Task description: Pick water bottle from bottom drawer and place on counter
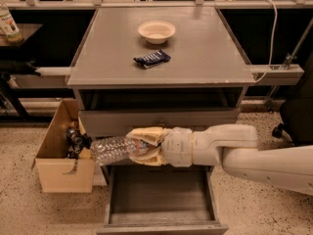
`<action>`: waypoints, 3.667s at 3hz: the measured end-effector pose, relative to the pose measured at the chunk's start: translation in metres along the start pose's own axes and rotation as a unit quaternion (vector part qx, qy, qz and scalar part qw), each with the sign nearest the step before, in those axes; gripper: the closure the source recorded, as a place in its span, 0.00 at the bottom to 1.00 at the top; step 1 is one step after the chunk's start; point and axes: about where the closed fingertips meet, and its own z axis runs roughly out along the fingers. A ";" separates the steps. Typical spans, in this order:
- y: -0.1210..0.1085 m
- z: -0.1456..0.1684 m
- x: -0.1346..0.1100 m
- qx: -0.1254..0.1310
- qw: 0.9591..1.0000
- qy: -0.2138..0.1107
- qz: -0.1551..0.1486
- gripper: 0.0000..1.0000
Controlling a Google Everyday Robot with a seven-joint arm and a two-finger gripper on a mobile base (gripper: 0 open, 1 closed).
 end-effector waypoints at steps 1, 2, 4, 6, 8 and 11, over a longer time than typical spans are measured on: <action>-0.048 -0.034 -0.022 0.001 1.000 0.027 -0.006 1.00; -0.053 -0.036 -0.028 0.001 0.999 0.027 0.019 1.00; -0.061 -0.041 -0.030 0.025 0.999 0.001 0.034 1.00; -0.124 -0.129 -0.002 0.131 0.986 -0.045 0.096 1.00; -0.141 -0.136 0.003 0.126 0.985 -0.042 0.110 1.00; -0.197 -0.164 0.054 0.060 0.977 0.020 0.203 1.00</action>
Offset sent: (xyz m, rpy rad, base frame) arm 0.0003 -0.0238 0.0541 -0.0269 -0.0150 -0.0418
